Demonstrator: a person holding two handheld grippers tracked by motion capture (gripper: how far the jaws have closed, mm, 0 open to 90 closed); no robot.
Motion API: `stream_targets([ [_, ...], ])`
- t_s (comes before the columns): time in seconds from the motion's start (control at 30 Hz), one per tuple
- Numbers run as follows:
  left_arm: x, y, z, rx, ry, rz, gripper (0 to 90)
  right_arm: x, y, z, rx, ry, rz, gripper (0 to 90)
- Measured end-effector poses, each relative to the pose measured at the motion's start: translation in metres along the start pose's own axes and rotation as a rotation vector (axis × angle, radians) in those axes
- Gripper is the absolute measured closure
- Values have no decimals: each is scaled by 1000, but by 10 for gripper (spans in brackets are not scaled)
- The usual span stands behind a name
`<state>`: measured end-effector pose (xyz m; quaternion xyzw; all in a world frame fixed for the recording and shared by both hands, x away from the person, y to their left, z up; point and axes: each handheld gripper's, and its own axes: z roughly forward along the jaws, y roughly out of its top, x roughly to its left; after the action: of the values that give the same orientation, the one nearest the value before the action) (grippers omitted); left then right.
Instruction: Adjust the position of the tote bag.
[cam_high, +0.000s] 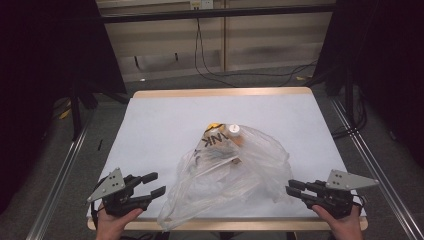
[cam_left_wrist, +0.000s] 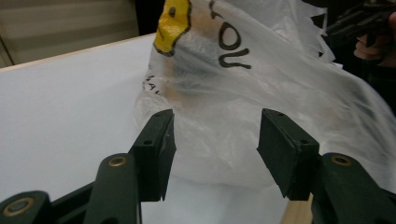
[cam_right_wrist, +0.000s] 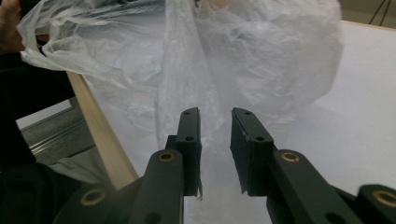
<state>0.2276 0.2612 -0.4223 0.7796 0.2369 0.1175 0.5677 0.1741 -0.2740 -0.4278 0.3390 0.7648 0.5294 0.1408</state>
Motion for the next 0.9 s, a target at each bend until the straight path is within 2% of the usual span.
stream_targets([
  [0.03, -4, 0, -3, -8, -17, -1, 464, 3, 0, 2, 6, 10, 1, 705],
  [0.2, -12, 1, -4, -22, -42, -1, 447, 13, -5, 5, 48, 4, -17, 568],
  [0.37, -17, 4, -6, -41, -67, -4, 419, 14, -4, 10, 57, 0, -25, 482],
  [0.43, -22, 6, -6, -41, -96, 9, 394, 15, -5, 12, 67, 5, -25, 462],
  [0.5, -25, 6, -6, -41, -98, 12, 384, 15, -5, 14, 72, 3, -26, 450],
  [0.67, -34, 5, -6, -41, -134, 21, 352, 17, -6, 25, 111, 7, -36, 406],
  [0.73, -36, 5, -4, -24, -133, 28, 332, 17, -7, 30, 131, 1, -48, 393],
  [0.77, -38, 5, -2, -21, -144, 22, 320, 15, -7, 34, 140, -13, -51, 381],
  [0.83, -39, 6, -2, -19, -141, 36, 308, 13, -6, 36, 147, -12, -52, 379],
  [0.9, -41, 7, -2, -22, -145, 28, 299, 10, -8, 39, 160, -13, -45, 378],
])
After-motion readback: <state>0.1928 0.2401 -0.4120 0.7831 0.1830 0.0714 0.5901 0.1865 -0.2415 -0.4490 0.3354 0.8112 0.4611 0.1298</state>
